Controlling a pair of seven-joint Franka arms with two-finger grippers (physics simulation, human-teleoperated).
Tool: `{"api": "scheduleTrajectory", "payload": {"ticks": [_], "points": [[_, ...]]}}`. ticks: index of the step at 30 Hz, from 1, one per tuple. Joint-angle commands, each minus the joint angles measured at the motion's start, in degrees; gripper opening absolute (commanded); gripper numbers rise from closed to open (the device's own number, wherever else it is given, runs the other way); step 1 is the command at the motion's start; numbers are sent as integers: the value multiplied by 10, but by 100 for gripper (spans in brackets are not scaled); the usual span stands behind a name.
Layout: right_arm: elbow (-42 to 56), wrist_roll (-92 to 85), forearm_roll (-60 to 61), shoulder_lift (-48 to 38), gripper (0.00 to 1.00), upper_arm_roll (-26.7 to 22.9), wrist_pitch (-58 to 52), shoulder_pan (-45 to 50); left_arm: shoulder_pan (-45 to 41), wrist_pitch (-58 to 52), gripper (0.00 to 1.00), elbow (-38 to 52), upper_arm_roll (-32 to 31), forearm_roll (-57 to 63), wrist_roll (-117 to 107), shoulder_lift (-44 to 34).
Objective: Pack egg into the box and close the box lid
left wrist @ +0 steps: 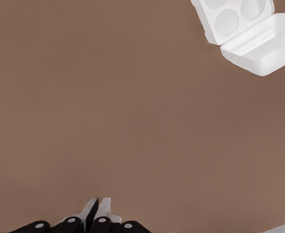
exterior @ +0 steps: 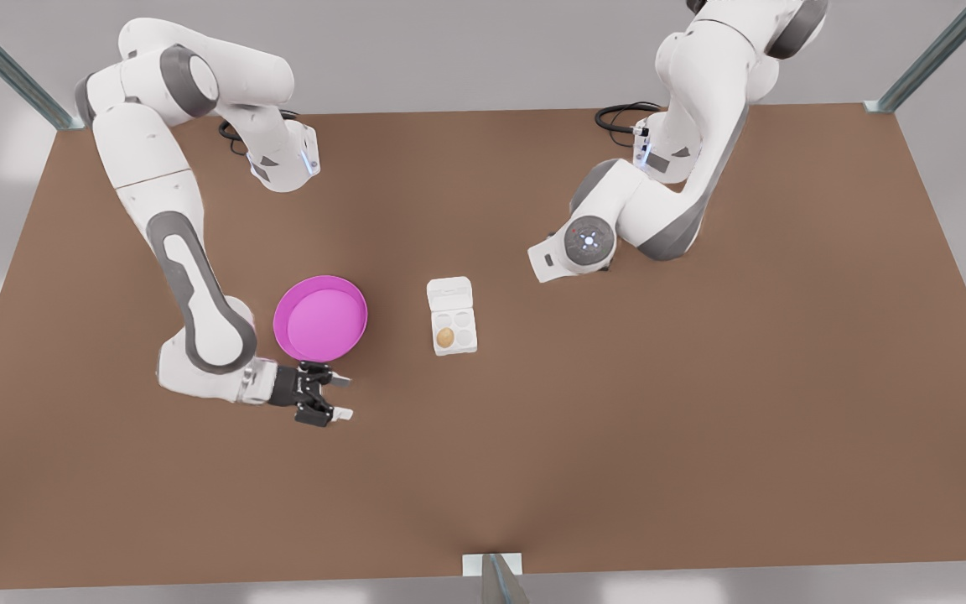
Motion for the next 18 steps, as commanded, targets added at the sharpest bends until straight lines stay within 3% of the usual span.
{"api": "scheduleTrajectory", "payload": {"ticks": [1, 3, 7, 10, 18], "points": [[10, 1043, -423, -18, 100, -17, -81, -3, -53, 72, 25, 9, -4, -3, -372, 20], [59, 1397, -614, -30, 100, -22, -189, -3, -105, 118, 25, 30, -5, 2, -444, 63], [85, 1572, -643, -181, 100, -13, -364, 8, -163, 188, 25, 71, -4, -14, -617, 112], [57, 1562, -599, -313, 100, -7, -409, 4, -198, 264, 25, 73, -4, -16, -646, 149], [84, 1563, -591, -321, 100, -26, -435, 1, -192, 369, 25, 85, 0, 31, -633, 185]]}}
